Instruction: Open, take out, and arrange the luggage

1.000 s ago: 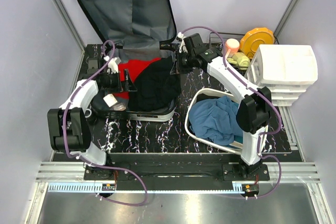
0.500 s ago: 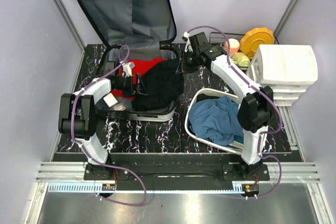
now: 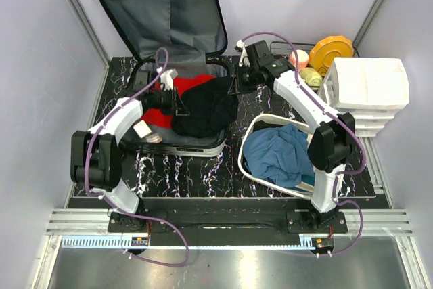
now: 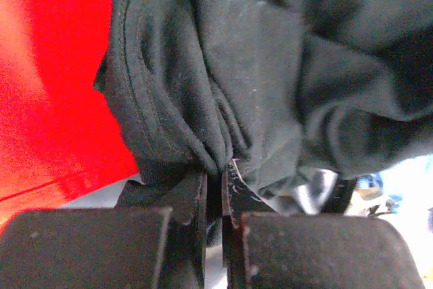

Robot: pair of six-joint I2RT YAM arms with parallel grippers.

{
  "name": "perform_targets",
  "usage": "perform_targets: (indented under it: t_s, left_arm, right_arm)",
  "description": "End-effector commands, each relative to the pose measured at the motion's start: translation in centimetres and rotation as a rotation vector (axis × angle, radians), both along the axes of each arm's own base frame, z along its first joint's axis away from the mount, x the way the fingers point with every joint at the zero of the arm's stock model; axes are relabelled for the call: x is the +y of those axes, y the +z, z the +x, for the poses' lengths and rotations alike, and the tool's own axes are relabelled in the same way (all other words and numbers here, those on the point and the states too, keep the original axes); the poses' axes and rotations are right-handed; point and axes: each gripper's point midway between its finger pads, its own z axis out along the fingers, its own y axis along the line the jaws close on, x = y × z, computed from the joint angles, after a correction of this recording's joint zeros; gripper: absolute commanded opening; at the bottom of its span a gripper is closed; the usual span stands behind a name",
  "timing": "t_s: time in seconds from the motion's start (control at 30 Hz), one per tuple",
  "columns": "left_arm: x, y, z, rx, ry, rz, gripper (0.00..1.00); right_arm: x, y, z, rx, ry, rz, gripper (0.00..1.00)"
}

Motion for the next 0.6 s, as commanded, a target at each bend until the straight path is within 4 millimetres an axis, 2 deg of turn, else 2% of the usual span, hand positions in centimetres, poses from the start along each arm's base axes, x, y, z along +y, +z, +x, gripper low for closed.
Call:
perform_targets:
  t_s: [0.0,0.07,0.1,0.13,0.17,0.2,0.23,0.27,0.3,0.33,0.37,0.4,0.43,0.47,0.5,0.53,0.57]
  left_arm:
    - [-2.7,11.0,0.0,-0.288,-0.108,-0.072,0.00]
    - [-4.1,12.8,-0.9,-0.307,-0.150,-0.088,0.00]
    - [-4.6,13.8,-1.3,-0.325,-0.164,-0.097,0.00]
    - [-5.2,15.0,-1.6,-0.345,-0.182,-0.103,0.00]
    - [-6.4,15.6,-2.3,-0.357,-0.215,-0.105,0.00]
    - [-7.1,16.4,-2.8,-0.366,-0.228,-0.114,0.00]
    - [-8.0,16.6,-3.3,-0.367,-0.247,-0.127,0.00]
    - [-9.8,16.8,-4.7,-0.362,-0.304,-0.142,0.00]
    - [-10.8,17.1,-4.9,-0.370,-0.333,-0.146,0.00]
    - [-11.7,17.3,-5.5,-0.370,-0.360,-0.149,0.00]
    - [-13.1,17.4,-6.4,-0.373,-0.398,-0.154,0.00]
    - [-14.0,17.9,-6.3,-0.380,-0.415,-0.161,0.00]
    - [-14.8,18.1,-6.6,-0.381,-0.432,-0.167,0.00]
    - [-16.1,18.3,-7.5,-0.376,-0.469,-0.180,0.00]
    - [-17.0,18.1,-7.4,-0.368,-0.484,-0.182,0.00]
    - [-17.8,17.7,-7.6,-0.358,-0.503,-0.183,0.00]
    - [-19.0,17.4,-8.6,-0.348,-0.541,-0.190,0.00]
  right_arm:
    - [-2.6,9.5,-0.5,-0.223,-0.021,0.058,0.00]
    - [-3.7,9.6,-1.4,-0.215,-0.027,0.052,0.00]
    - [-4.4,11.0,-2.3,-0.239,-0.031,0.059,0.00]
    - [-5.2,10.3,-3.0,-0.219,-0.040,0.033,0.00]
    - [-6.1,10.5,-3.6,-0.227,-0.041,0.021,0.00]
    - [-7.3,12.0,-4.8,-0.259,-0.056,0.023,0.00]
    - [-8.3,10.6,-6.0,-0.219,-0.059,-0.005,0.00]
    - [-9.9,10.2,-6.6,-0.209,-0.082,-0.018,0.00]
    - [-11.1,11.4,-8.2,-0.236,-0.093,-0.007,0.00]
    - [-12.3,9.0,-9.7,-0.172,-0.092,-0.042,0.00]
    - [-13.4,8.5,-10.6,-0.178,-0.083,-0.078,0.00]
    - [-14.6,9.0,-12.2,-0.206,-0.098,-0.099,0.00]
    - [-16.2,7.2,-13.6,-0.156,-0.130,-0.161,0.00]
    - [-17.0,6.8,-14.6,-0.150,-0.128,-0.190,0.00]
    - [-17.8,7.3,-15.9,-0.174,-0.125,-0.202,0.00]
    - [-18.7,6.2,-17.2,-0.149,-0.108,-0.248,0.00]
    - [-19.6,6.0,-17.8,-0.180,-0.072,-0.306,0.00]
